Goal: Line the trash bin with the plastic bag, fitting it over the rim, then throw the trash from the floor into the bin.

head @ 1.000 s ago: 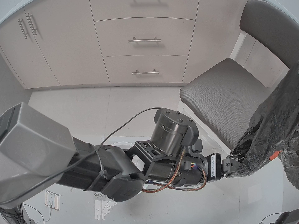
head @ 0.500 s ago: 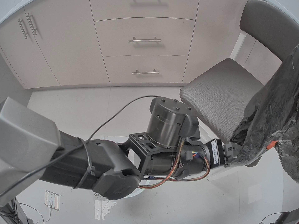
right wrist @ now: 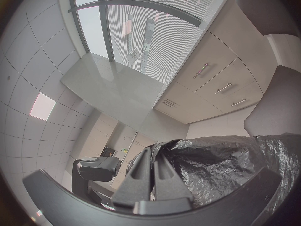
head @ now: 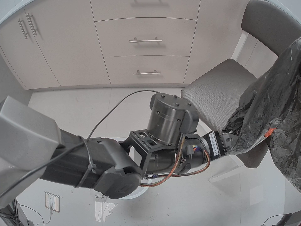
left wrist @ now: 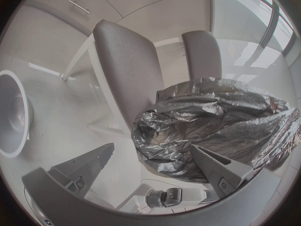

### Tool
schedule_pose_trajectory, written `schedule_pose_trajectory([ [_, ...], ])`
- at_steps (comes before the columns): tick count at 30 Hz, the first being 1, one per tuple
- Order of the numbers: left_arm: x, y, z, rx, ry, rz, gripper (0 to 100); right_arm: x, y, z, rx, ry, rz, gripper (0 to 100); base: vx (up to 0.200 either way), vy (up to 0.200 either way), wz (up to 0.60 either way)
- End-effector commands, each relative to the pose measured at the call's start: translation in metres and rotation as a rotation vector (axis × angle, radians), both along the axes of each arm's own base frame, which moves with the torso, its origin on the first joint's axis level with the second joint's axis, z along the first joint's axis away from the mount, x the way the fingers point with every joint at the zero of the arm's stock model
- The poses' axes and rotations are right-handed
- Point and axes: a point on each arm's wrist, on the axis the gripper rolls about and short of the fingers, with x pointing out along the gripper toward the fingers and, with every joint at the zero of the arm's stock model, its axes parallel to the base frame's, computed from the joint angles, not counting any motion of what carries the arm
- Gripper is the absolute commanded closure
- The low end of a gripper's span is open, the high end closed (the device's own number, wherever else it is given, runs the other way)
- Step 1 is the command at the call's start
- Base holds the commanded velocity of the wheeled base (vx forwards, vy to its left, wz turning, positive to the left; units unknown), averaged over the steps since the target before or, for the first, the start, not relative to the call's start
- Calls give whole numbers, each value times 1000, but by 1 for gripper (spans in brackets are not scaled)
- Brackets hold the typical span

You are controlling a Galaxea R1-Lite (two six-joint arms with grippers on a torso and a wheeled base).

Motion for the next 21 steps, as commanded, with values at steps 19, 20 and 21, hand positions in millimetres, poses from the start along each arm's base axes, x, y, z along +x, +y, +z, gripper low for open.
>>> schedule_pose_trajectory([
  [19, 16, -21, -30, 46, -22, -55, 0, -3, -1, 11, 13, -38, 4, 100, 0, 0, 0],
  [20, 15, -24, -28, 33, -18, -77, 0, -3, -1, 11, 13, -39, 8, 100, 0, 0, 0],
  [21, 15, -27, -26, 19, -15, -89, 0, -3, 0, 11, 13, -39, 13, 100, 0, 0, 0],
])
